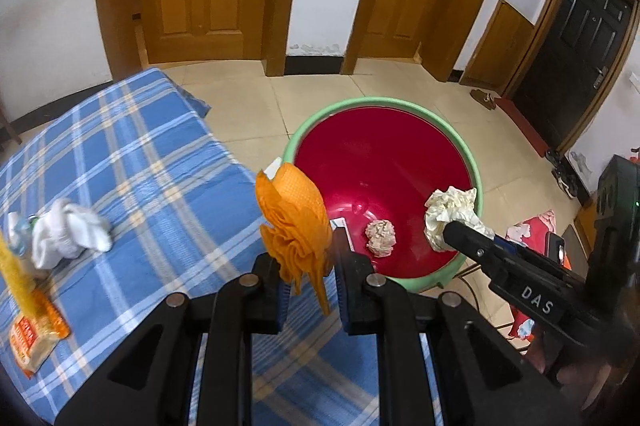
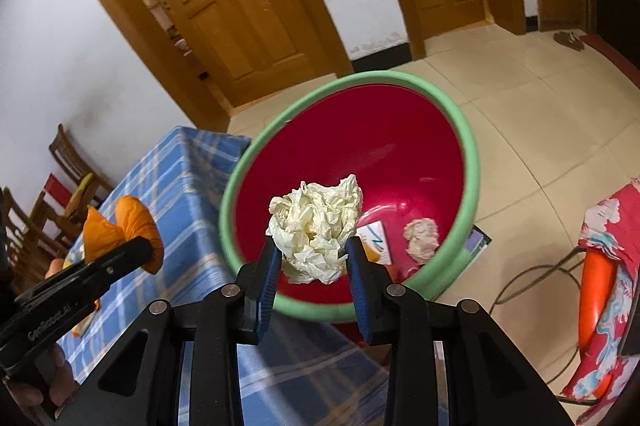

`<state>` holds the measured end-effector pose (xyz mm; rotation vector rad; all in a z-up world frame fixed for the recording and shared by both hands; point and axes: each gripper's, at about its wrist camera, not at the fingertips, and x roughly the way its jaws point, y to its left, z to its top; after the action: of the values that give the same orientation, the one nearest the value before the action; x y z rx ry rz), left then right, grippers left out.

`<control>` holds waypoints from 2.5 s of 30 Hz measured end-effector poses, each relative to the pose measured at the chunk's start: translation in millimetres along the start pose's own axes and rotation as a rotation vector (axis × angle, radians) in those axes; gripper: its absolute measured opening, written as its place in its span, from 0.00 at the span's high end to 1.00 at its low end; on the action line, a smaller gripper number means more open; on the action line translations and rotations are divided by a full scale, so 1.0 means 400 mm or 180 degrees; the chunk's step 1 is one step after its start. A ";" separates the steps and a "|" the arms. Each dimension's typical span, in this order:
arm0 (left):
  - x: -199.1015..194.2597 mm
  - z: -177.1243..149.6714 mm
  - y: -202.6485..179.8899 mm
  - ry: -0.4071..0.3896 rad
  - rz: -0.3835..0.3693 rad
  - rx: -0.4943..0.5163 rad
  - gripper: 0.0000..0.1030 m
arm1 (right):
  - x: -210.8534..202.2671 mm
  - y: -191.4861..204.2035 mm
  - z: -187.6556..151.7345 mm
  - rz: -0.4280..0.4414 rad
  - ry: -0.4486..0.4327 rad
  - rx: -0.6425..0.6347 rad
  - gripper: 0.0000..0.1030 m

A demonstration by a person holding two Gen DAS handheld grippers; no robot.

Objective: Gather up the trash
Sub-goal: 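Carry both items over the red bucket and open both tools to drop them, then move both open tools back toward the table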

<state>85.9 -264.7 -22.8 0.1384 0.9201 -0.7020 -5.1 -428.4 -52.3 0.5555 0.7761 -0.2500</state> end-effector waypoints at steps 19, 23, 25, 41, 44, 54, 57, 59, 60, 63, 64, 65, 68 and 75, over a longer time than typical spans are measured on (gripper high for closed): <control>0.098 0.022 -0.051 0.0165 -0.0045 0.0120 0.83 | 0.009 -0.080 0.024 -0.0066 -0.0096 0.0174 0.41; 0.113 0.024 -0.068 0.0167 -0.0057 0.0171 0.83 | -0.001 -0.094 0.027 -0.0092 -0.0141 0.0251 0.40; 0.123 0.027 -0.075 0.0161 -0.0042 0.0221 0.78 | -0.006 -0.099 0.027 -0.0104 -0.0160 0.0275 0.40; 0.098 0.021 -0.047 0.0098 0.0131 0.0063 0.41 | -0.023 -0.108 0.015 -0.0092 -0.0202 0.0328 0.40; 0.080 0.016 -0.036 0.0083 0.0157 0.0026 0.39 | -0.028 -0.099 0.013 -0.0082 -0.0197 0.0319 0.39; -0.004 -0.008 0.013 -0.0044 0.0282 -0.0126 0.36 | -0.061 -0.050 0.002 -0.0037 -0.0221 0.0249 0.27; -0.033 -0.017 0.034 -0.0101 0.0345 -0.0187 0.36 | -0.071 -0.029 -0.004 -0.0002 -0.0219 0.0215 0.27; -0.051 -0.022 0.050 -0.0135 0.0377 -0.0228 0.36 | -0.078 -0.015 -0.007 0.0009 -0.0225 0.0192 0.26; -0.058 -0.025 0.058 -0.0147 0.0395 -0.0247 0.35 | -0.081 -0.009 -0.009 0.0018 -0.0231 0.0179 0.26; -0.081 -0.039 0.085 -0.0180 0.0462 -0.0318 0.35 | -0.091 0.017 -0.016 0.0055 -0.0241 0.0126 0.26; -0.091 -0.044 0.097 -0.0195 0.0483 -0.0352 0.35 | -0.093 0.027 -0.018 0.0072 -0.0240 0.0102 0.26; -0.098 -0.045 0.106 -0.0204 0.0497 -0.0374 0.35 | -0.095 0.034 -0.022 0.0080 -0.0238 0.0088 0.26; -0.124 -0.055 0.141 -0.0257 0.0566 -0.0452 0.35 | -0.098 0.056 -0.029 0.0110 -0.0223 0.0048 0.26; -0.164 -0.081 0.230 -0.0356 0.0800 -0.0617 0.35 | -0.095 0.113 -0.045 0.0121 -0.0172 -0.0080 0.25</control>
<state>93.6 -148.1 -8.6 0.0410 0.8410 -0.3817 -23.6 -380.5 -18.4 0.5374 0.7147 -0.2191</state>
